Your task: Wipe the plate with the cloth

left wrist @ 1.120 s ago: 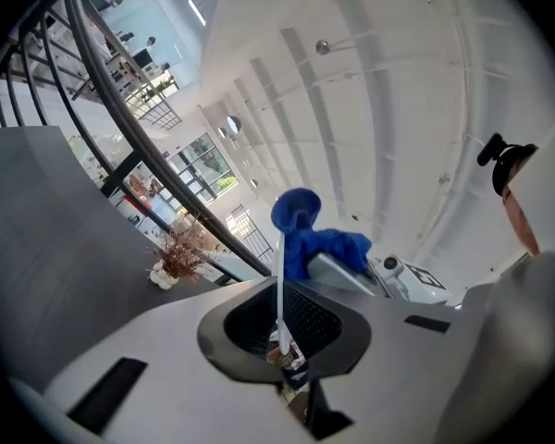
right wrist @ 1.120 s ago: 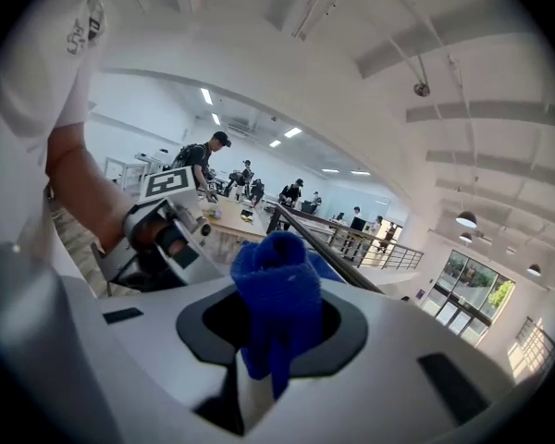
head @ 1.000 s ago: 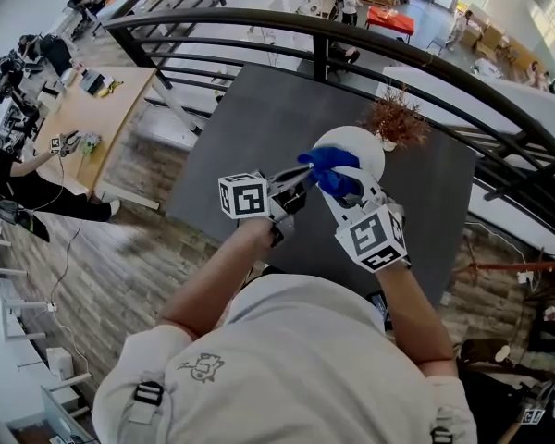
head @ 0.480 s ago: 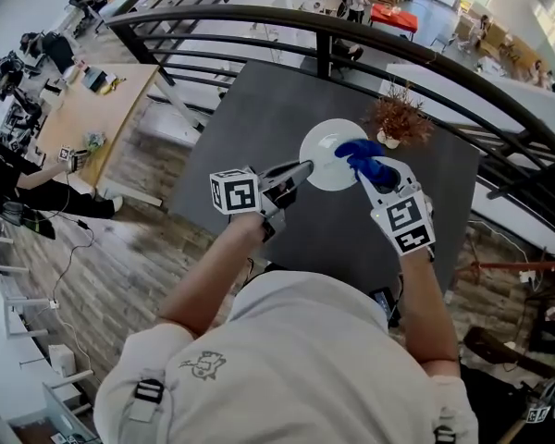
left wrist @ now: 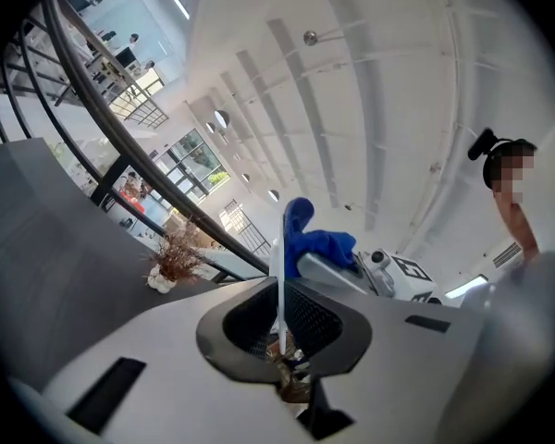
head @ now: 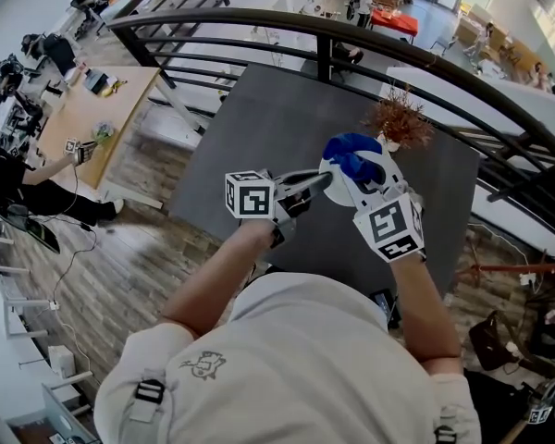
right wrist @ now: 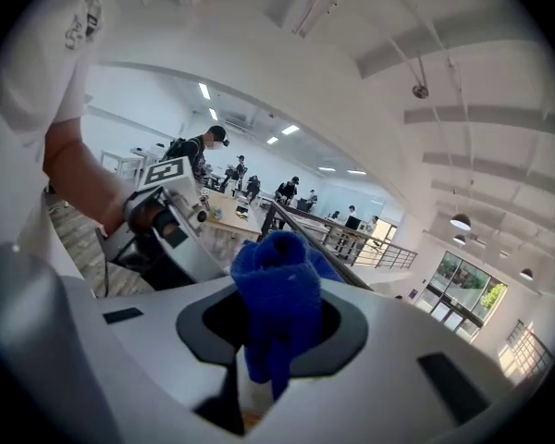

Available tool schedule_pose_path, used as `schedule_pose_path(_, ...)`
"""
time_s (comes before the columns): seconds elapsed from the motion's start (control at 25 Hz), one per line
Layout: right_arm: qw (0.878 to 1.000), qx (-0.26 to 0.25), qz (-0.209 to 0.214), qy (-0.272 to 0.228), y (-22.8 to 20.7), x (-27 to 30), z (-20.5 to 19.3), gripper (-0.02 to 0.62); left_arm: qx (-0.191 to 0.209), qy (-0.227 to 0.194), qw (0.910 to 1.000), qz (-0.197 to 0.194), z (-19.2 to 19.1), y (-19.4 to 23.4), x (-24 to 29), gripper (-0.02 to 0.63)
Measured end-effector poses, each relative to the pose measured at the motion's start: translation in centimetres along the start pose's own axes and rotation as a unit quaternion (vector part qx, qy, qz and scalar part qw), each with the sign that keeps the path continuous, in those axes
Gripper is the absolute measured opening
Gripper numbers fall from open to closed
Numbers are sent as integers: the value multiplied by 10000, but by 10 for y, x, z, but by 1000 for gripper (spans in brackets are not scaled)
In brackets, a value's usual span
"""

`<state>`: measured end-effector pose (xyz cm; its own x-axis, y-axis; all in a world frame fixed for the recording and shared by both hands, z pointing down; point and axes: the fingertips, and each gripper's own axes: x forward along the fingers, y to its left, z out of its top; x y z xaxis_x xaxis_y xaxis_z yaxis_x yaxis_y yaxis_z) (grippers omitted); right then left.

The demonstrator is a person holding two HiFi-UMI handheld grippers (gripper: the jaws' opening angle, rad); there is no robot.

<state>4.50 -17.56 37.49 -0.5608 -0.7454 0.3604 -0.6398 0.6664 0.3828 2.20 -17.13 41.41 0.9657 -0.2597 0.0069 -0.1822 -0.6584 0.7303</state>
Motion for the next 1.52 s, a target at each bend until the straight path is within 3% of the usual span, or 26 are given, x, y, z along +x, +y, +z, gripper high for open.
schedule_pose_path(0.32, 9973, 215, 673, 185, 60, 0, -35, 87, 238, -149, 9993, 264, 19, 11, -17, 23)
schedule_pose_path(0.6, 9969, 610, 185, 452, 17, -17, -68, 87, 497, 173, 9984, 227, 12, 14, -26, 26)
schedule_pose_path(0.76, 9966, 697, -154, 420, -7, -34, -72, 87, 1083, 414, 9923, 424, 9, 13, -30, 21)
schedule_pose_path(0.88, 9969, 631, -373, 282, -24, -48, -63, 87, 1876, 626, 9784, 595, 9, 9, -31, 17)
schedule_pose_path(0.92, 9972, 559, -445, 235, -30, -52, -57, 87, 2262, 740, 9690, 670, 8, 6, -31, 17)
schedule_pose_path(1.0, 9975, 445, -544, 111, -40, -58, -42, 87, 3099, 980, 9418, 858, 7, 3, -30, 17)
schedule_pose_path(1.12, 9974, 451, -526, -179, -50, -66, -15, 87, 4325, 1226, 8853, 1189, 7, 0, -27, 17)
schedule_pose_path(1.36, 9923, 766, -17, -978, -50, -75, 38, 87, 6257, 1277, 7458, 1896, 23, -16, -22, 17)
schedule_pose_path(1.52, 9871, 786, 441, -1326, -40, -67, 72, 87, 7300, 1310, 6404, 1996, 31, -31, -15, 17)
